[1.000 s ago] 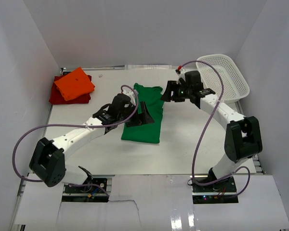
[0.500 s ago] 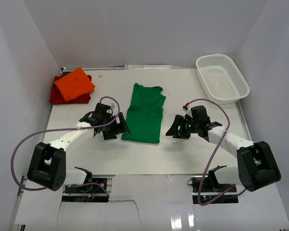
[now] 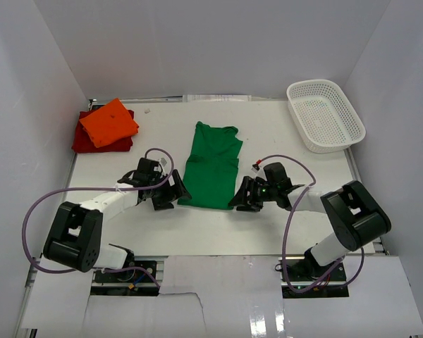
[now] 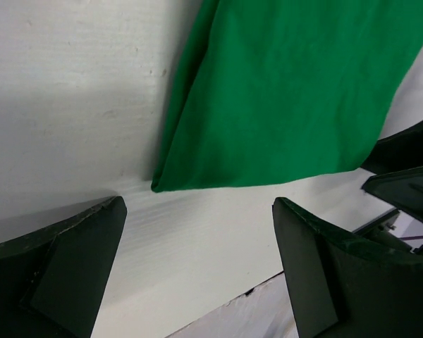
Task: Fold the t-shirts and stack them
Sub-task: Grab one side of the 2/3 rectangular tshirt with both arms
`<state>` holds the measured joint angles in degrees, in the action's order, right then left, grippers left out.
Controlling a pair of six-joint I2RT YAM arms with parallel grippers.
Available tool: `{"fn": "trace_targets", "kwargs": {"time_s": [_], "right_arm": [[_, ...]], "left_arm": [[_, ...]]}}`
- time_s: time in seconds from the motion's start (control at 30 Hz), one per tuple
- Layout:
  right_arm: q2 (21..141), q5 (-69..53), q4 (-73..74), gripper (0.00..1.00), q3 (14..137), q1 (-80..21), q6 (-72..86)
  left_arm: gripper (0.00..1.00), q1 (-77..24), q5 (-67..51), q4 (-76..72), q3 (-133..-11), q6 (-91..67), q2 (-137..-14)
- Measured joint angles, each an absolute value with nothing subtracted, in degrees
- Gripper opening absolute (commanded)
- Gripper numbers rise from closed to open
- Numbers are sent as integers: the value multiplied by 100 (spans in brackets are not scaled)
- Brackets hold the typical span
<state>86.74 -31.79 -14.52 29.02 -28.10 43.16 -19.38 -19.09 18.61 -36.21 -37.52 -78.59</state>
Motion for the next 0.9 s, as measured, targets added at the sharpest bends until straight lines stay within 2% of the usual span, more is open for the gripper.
{"fn": "trace_targets", "kwargs": {"time_s": [0.1, 0.2, 0.33, 0.4, 0.67, 0.9], "right_arm": [[8967, -3194, -1754, 54, 3033, -2995, 4471], [9216, -3173, -2001, 42, 3098, -3111, 4591], [9386, -3055, -2115, 17, 3109, -3153, 4700], [9400, -2998, -2121, 8, 3109, -3153, 4711], [9400, -2899, -2082, 8, 3181, -3164, 4668], [9376, -2974, -1970, 8, 3518, -3164, 4707]], "left_arm": [[98, -1846, -2099, 1472, -3496, -3892, -7889], [96, -1809, -2185, 1120, -3378, -4010, -7905], [91, -1769, -2228, 797, -3312, -4097, -7985], [90, -1767, -2233, 668, -3295, -4123, -8040], [82, -1688, -2408, -23, -2860, -4329, -8023], [83, -1678, -2423, -421, -2543, -4421, -7852]]}}
